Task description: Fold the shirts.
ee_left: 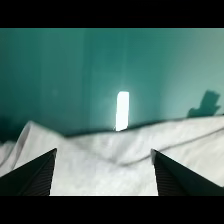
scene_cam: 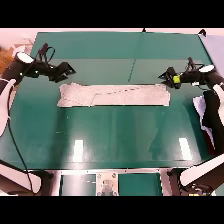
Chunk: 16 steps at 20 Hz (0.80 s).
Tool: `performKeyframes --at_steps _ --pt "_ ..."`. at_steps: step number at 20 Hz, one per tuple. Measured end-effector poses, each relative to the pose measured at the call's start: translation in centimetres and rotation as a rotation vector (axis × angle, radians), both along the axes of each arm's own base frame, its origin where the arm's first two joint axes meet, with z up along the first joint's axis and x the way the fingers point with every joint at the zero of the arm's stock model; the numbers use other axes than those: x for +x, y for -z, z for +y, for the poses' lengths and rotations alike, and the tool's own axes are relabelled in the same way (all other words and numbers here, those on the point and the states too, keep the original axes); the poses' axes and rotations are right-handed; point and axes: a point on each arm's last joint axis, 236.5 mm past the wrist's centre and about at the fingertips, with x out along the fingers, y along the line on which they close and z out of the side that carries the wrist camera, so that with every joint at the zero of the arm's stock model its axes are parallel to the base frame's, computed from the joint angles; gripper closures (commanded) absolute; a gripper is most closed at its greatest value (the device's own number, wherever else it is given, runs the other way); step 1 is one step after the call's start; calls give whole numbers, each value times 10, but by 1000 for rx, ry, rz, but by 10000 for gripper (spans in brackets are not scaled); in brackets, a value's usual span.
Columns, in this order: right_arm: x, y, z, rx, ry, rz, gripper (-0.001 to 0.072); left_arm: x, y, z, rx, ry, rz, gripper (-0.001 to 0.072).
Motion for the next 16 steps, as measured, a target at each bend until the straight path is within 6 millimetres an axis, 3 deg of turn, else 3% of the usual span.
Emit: performKeyframes --at_steps 1,3,5,6,8,9,12,13,14,15,16 --pt "4 -9 -11 -8 -13 -18 166 5 -6 1 -7 -1 -14 46" --pt "-7 -11 -34 -33 -54 5 159 8 -18 3 -17 16 -26 47" --pt "-29 -1 -53 -43 -100 69 103 2 -26 0 -30 54 -13 48" --pt "-41 7 -59 -39 -126 102 103 -3 -27 -3 -33 78 3 106" --pt "-61 24 -60 -22 -186 153 104 -11 -31 -7 -48 111 24 611" --pt "-69 32 -58 -8 -215 167 103 -16 -29 -8 -51 129 42 685" --pt "-76 48 -38 61 -284 178 109 -25 -33 -15 -75 160 67 685" --pt "-77 51 -28 91 -304 181 183 -27 -35 -18 -92 169 73 685" --pt "-79 57 -21 103 -324 188 455 -28 -37 -20 -104 172 72 686" --pt "-80 64 -16 102 -337 198 643 -29 -39 -23 -117 177 74 686" --pt "-80 68 -11 109 -346 206 698 -30 -40 -27 -124 185 75 686"
